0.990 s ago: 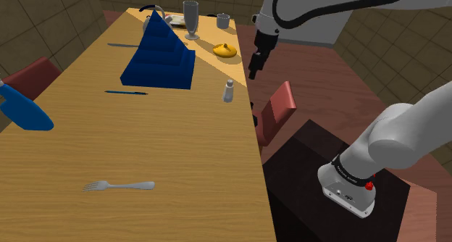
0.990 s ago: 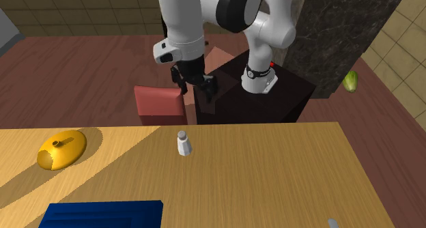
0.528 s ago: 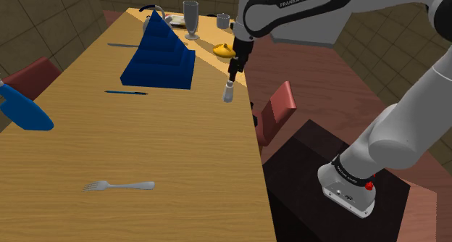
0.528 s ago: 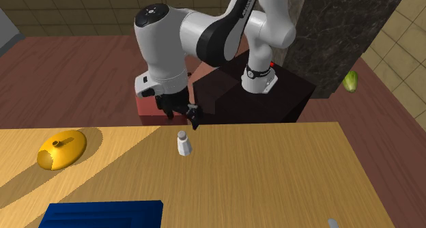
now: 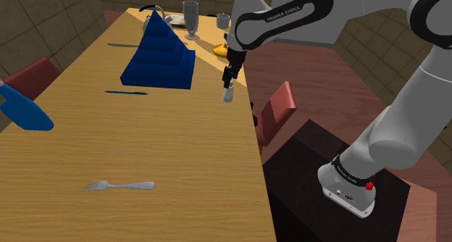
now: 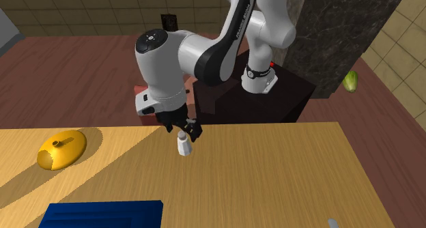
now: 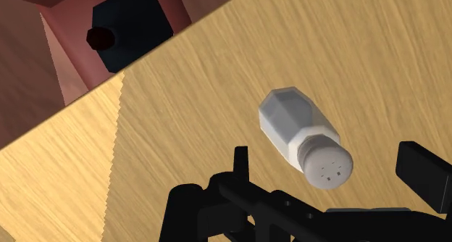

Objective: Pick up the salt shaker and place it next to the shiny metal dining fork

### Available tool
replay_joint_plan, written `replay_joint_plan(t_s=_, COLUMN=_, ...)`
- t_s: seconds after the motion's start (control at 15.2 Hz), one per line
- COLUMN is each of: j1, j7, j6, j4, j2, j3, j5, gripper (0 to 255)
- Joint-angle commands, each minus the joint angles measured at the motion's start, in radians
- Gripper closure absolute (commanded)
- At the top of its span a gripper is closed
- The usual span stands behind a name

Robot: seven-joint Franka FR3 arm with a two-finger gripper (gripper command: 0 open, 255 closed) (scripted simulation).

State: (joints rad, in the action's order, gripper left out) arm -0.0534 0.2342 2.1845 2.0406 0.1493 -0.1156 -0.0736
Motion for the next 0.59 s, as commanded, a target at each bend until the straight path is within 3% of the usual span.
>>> replay_joint_plan(t_s=0.0, j1=-0.001, j7=0.000, j6=0.020, j4=0.008, j2=0.011, j3=0.000, j5=0.001, gripper=0)
replay_joint_plan(t_s=0.46, j1=-0.001, j7=0.000, j6=0.020, j4=0.008, j2=0.011, j3=0.000, j5=0.001, gripper=0)
replay_joint_plan(t_s=0.53, j1=-0.001, j7=0.000, j6=0.020, j4=0.008, j2=0.011, j3=0.000, j5=0.001, gripper=255)
